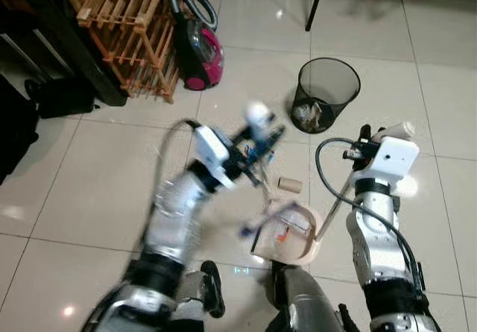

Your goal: Sweep floor

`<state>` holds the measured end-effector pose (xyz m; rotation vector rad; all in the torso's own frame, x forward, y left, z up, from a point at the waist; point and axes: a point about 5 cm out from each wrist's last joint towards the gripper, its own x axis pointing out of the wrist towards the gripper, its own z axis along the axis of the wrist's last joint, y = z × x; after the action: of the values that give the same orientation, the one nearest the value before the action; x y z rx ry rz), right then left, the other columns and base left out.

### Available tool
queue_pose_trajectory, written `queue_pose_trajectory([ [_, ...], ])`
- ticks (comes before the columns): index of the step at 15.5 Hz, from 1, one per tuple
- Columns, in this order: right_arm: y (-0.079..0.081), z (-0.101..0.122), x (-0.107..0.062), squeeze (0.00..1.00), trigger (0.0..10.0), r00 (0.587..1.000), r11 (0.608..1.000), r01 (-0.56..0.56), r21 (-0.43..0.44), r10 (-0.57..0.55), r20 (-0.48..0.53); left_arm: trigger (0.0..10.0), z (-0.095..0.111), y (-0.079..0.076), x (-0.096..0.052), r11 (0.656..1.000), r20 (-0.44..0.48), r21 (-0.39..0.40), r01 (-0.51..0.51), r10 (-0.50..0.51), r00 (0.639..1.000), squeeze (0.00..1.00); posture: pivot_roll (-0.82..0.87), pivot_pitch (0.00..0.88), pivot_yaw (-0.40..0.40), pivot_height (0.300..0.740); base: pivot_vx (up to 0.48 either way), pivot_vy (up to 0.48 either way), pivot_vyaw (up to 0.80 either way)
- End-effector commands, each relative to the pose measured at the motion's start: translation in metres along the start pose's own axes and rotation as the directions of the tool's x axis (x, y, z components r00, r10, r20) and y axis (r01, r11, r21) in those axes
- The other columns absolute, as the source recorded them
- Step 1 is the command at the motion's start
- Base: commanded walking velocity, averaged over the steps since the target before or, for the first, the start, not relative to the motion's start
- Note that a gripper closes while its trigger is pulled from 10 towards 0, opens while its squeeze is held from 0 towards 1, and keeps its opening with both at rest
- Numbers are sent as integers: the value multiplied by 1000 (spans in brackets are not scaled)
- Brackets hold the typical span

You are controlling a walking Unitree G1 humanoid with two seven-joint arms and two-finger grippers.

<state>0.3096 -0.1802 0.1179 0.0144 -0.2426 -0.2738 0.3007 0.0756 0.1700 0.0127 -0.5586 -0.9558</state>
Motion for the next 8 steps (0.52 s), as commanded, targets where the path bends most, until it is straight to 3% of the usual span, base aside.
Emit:
queue_pose_trajectory([
  [1,-5,-11,-3,0,10000,999,1000,9,4,-9,-48,10000,20,4,5,997,39,63,36,-39,998,0,-44,192,17,740,0,0,0],
  [5,-11,-17,1,0,10000,998,1000,29,9,-29,-63,10000,56,20,8,992,27,112,61,-65,998,0,-18,145,19,740,0,0,0],
  [6,-14,-16,4,0,10000,998,999,40,13,-39,-55,10000,65,31,4,989,-8,145,18,-17,1000,0,-14,115,23,740,0,0,0],
  [8,-21,-12,9,0,10000,996,996,74,43,-72,-43,10000,62,43,-9,976,-128,216,-27,56,990,0,-9,85,28,740,0,0,0],
])
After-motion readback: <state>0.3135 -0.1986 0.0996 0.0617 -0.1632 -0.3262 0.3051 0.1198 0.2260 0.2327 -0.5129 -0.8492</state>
